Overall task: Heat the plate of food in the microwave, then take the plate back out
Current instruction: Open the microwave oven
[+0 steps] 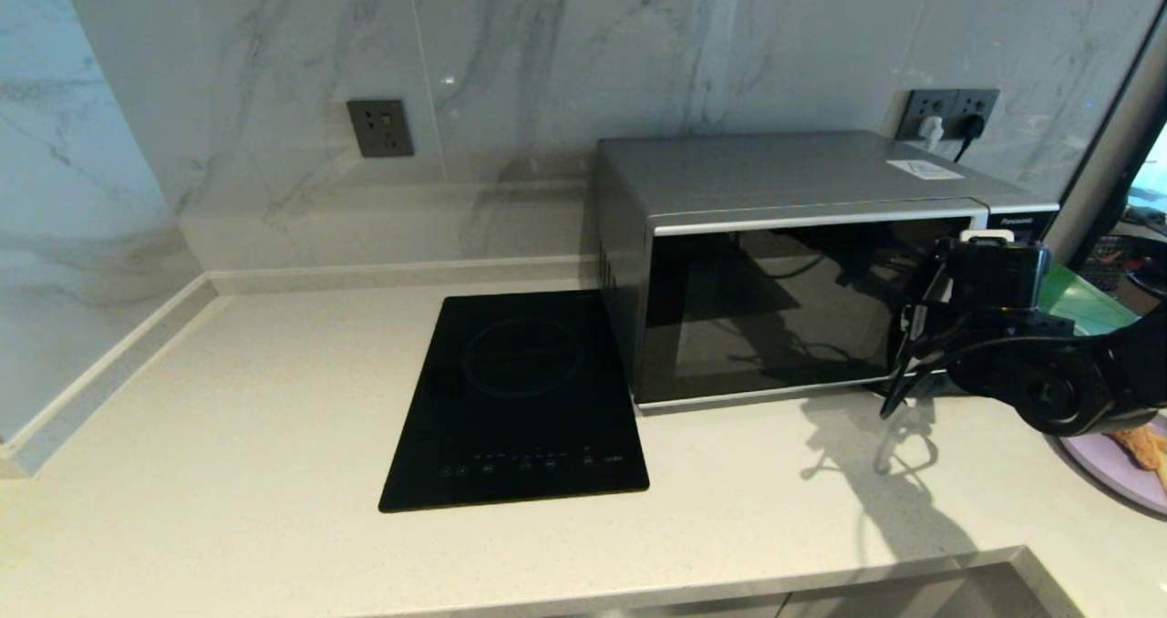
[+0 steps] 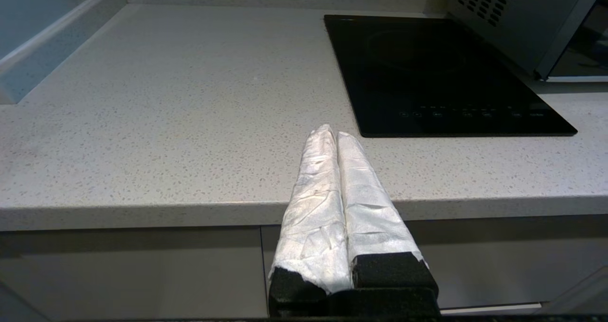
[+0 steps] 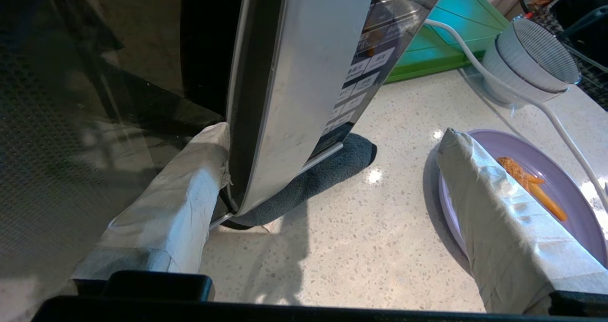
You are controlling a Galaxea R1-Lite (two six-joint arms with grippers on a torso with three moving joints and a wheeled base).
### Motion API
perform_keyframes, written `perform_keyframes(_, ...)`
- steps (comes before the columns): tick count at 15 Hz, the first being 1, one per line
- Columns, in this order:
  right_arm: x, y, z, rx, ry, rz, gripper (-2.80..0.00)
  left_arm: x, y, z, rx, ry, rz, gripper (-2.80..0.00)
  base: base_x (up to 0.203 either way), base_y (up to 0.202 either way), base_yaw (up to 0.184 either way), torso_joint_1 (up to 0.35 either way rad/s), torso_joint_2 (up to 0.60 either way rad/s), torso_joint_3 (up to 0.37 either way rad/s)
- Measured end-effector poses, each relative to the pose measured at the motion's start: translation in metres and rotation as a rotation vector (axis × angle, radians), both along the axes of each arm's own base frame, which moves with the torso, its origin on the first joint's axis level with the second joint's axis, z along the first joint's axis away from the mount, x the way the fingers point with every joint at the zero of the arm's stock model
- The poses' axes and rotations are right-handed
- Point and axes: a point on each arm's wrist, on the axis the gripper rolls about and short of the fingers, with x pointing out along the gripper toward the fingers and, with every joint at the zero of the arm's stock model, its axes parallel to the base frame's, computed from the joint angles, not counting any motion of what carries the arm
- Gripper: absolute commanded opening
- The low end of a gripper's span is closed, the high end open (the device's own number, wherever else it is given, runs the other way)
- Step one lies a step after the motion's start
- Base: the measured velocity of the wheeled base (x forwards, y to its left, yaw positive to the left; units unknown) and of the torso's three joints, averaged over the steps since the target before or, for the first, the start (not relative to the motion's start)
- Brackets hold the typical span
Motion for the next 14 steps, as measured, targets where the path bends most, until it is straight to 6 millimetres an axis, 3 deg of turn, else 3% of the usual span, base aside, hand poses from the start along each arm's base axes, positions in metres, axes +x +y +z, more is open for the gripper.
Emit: perform_keyframes(14,-0.010,-0.003,-0.005,0.019,0.011,-0.022,0.00,0.000,0.000,0.000,0.000,0.000,0.000,-2.80,0.000,0.000,0.000,0.000,0.00,0.000)
